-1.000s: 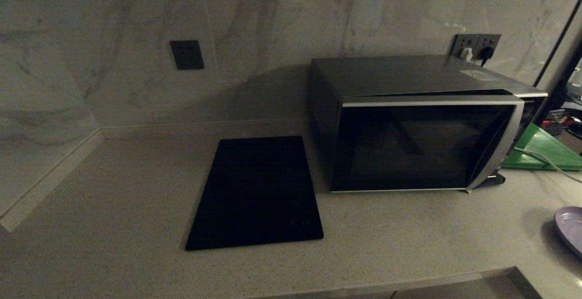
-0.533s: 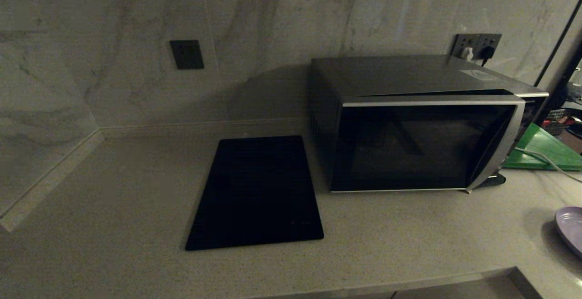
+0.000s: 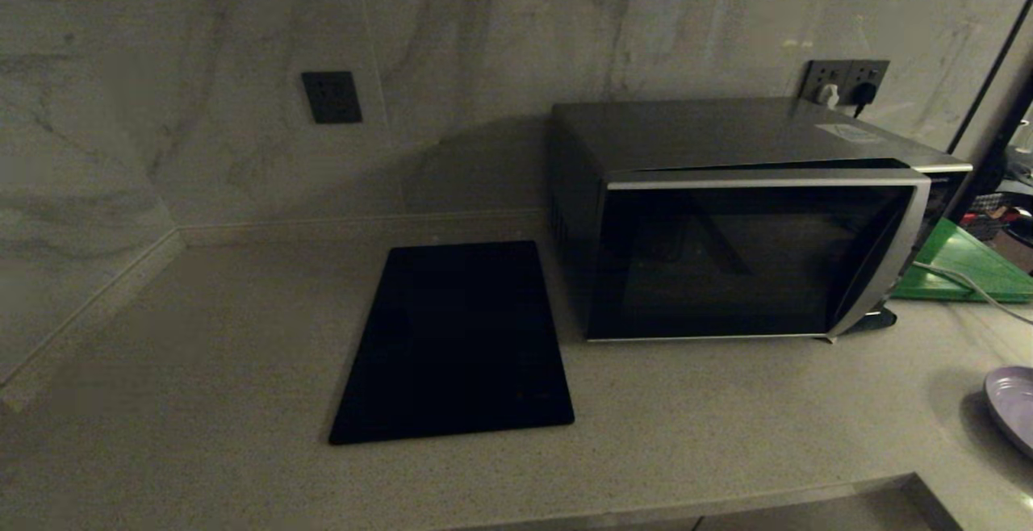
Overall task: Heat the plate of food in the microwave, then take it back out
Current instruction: Open the microwave oven
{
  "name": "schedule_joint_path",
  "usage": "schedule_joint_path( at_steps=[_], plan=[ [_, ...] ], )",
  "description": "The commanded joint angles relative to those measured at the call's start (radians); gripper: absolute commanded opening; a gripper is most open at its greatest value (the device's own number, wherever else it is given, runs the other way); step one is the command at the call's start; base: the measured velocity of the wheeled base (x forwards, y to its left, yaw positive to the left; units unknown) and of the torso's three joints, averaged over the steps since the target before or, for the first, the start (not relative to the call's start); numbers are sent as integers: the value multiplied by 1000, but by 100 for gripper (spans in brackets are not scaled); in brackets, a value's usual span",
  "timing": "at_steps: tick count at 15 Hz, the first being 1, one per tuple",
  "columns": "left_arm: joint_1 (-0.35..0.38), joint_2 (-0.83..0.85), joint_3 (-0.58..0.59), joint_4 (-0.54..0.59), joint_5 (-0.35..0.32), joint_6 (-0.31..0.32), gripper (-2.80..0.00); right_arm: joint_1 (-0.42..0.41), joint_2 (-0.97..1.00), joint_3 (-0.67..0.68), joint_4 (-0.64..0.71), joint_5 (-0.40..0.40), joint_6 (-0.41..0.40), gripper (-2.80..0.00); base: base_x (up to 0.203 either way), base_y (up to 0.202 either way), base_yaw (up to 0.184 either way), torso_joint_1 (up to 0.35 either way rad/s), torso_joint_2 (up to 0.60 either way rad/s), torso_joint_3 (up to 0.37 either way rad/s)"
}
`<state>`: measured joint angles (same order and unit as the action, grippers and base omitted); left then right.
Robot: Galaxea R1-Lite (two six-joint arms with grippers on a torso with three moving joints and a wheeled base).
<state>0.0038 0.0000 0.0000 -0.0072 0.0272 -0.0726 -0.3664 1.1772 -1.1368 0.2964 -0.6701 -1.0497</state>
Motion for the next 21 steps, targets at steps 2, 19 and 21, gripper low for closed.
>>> schedule_joint_path(
  at_steps=[2, 19, 21],
  plan=[
    [1, 2, 0, 0, 0, -1, -280, 1, -5, -46, 111, 540, 633, -280, 0, 0, 0, 0, 0, 0],
    [1, 1, 0, 0, 0, -1, -280, 327, 513, -618, 236, 489, 1756, -280, 0, 0, 0, 0, 0, 0],
    [1, 2, 0, 0, 0, -1, -280, 346, 542, -624, 269, 487, 1760, -280, 0, 0, 0, 0, 0, 0]
  ],
)
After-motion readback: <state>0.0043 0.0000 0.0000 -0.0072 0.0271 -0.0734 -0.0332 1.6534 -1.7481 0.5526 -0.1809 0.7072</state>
